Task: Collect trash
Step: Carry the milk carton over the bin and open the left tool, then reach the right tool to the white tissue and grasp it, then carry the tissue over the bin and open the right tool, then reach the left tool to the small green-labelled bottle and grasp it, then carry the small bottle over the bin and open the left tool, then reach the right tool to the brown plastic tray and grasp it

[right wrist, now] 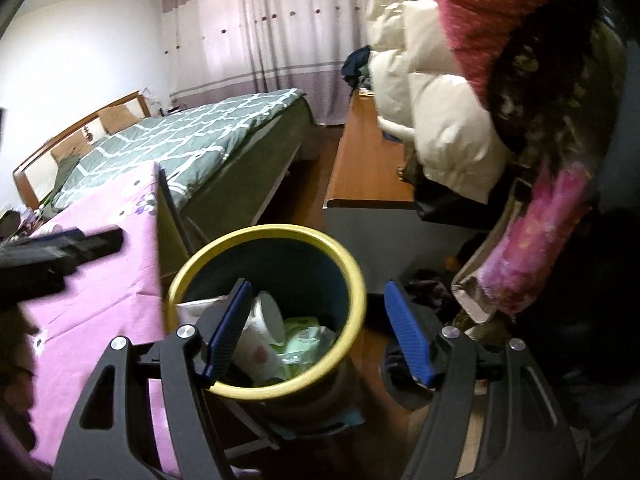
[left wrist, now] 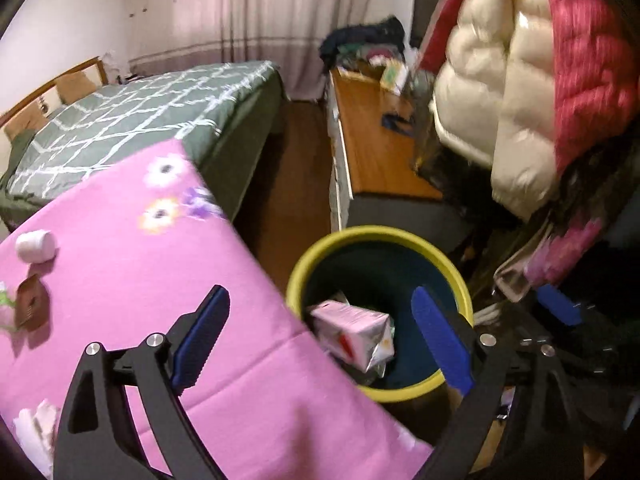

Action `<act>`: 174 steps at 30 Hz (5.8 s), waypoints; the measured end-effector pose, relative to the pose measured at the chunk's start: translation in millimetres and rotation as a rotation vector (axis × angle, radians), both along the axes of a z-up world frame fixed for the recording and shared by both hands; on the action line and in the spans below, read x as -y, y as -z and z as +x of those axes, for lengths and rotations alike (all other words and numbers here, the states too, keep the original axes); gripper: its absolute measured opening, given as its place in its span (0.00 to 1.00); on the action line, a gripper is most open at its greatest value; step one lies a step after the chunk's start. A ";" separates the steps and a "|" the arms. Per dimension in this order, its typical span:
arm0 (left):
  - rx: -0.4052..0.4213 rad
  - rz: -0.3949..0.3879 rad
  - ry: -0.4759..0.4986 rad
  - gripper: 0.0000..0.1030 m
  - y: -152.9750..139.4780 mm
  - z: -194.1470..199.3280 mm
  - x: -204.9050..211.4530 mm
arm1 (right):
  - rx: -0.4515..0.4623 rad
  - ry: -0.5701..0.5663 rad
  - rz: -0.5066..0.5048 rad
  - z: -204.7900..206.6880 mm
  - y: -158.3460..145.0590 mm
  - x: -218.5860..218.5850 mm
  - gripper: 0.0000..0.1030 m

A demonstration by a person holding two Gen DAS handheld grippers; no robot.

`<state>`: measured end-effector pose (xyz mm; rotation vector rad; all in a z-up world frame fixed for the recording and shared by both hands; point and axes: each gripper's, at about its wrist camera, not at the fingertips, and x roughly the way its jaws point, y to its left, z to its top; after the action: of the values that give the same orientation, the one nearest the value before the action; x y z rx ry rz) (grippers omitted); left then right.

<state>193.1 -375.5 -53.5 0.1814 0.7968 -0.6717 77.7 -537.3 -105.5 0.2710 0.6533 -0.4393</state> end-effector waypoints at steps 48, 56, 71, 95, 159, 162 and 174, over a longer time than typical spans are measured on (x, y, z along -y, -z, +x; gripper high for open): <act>0.125 -0.105 -0.839 0.95 -14.2 -34.3 -460.9 | -0.169 -0.938 0.037 149.3 11.2 -387.7 0.09; 0.111 -0.094 -0.783 0.95 -10.6 -9.5 -428.2 | -0.086 -0.712 0.071 137.7 -22.0 -268.4 0.09; 0.082 -0.039 -0.679 0.95 3.0 41.5 -349.1 | -0.151 -0.157 0.041 110.4 15.0 -55.1 0.20; -0.115 0.009 -0.774 0.89 57.7 199.2 -339.0 | -0.129 -0.090 0.059 112.3 28.4 -24.4 0.50; -0.126 -0.004 0.102 0.81 52.0 40.9 73.3 | -0.041 0.020 0.072 -1.1 8.2 42.4 0.50; -0.102 -0.060 0.081 0.86 30.0 45.9 41.8 | -0.046 0.004 0.069 4.4 7.3 35.2 0.50; 0.116 -0.134 -0.359 0.92 -8.5 75.9 -212.1 | -0.052 -0.201 0.042 70.2 -6.4 -46.0 0.51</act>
<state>269.0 -163.5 -45.0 -0.0446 0.6485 -0.3696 148.0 -491.3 -99.1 0.2315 0.7337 -0.2410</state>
